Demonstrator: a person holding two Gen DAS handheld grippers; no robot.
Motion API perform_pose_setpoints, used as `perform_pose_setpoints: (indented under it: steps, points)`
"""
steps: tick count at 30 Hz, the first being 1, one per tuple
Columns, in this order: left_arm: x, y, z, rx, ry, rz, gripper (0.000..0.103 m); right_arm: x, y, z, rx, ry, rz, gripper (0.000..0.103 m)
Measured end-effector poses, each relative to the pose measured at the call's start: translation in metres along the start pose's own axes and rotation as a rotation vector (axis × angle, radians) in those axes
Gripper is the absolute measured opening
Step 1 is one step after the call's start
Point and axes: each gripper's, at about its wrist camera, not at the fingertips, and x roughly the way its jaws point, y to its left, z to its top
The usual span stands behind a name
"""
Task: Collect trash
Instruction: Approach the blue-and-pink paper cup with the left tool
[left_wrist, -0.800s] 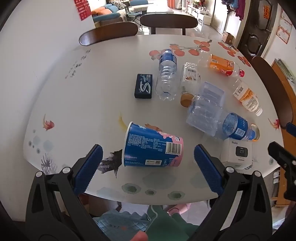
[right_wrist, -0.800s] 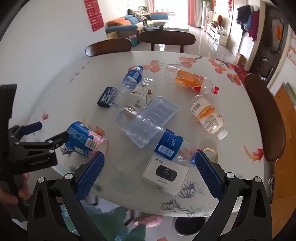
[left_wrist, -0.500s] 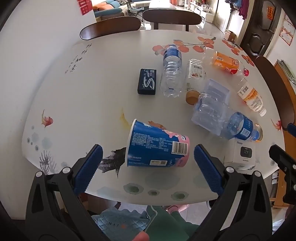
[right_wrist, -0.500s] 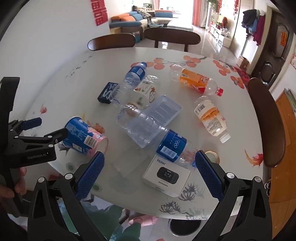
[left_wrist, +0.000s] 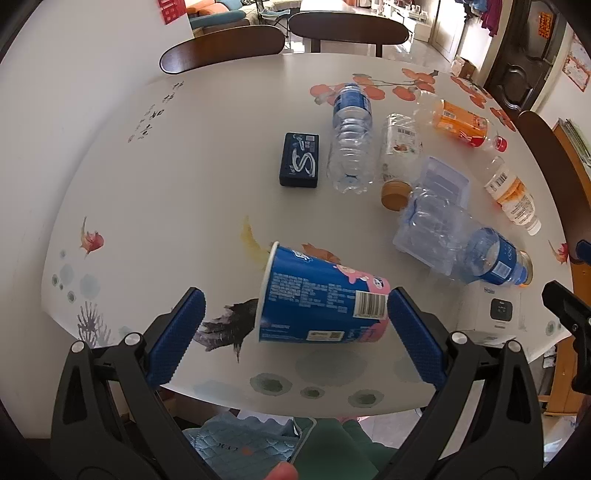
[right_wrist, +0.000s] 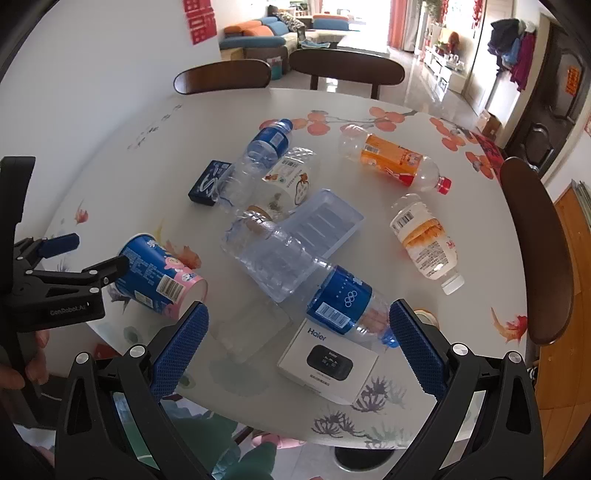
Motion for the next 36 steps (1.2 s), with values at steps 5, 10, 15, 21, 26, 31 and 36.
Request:
perform_pose_setpoints:
  steps: [5, 10, 15, 21, 26, 31, 36]
  points:
    - [0.003, 0.003, 0.001, 0.010, -0.005, 0.018, 0.096, 0.008, 0.003, 0.003, -0.002, 0.009, 0.001, 0.097]
    - [0.008, 0.011, 0.002, -0.001, 0.001, 0.023, 0.096, 0.017, 0.007, 0.005, -0.006, 0.024, -0.006, 0.097]
    - [0.015, 0.016, 0.003, 0.001, 0.011, 0.029, 0.096, 0.024, 0.011, 0.008, -0.026, 0.043, -0.022, 0.097]
    - [0.021, 0.021, 0.003, -0.001, 0.020, 0.028, 0.096, 0.033, 0.014, 0.011, -0.044, 0.050, -0.033, 0.097]
    - [0.032, 0.025, 0.002, 0.008, 0.036, 0.035, 0.096, 0.045, 0.017, 0.015, -0.081, 0.074, -0.038, 0.097]
    - [0.043, 0.033, -0.001, 0.008, 0.055, 0.026, 0.096, 0.057, 0.018, 0.019, -0.099, 0.087, -0.040, 0.097]
    - [0.056, 0.040, 0.000, -0.004, 0.087, -0.012, 0.096, 0.072, 0.026, 0.024, -0.161, 0.108, -0.043, 0.097]
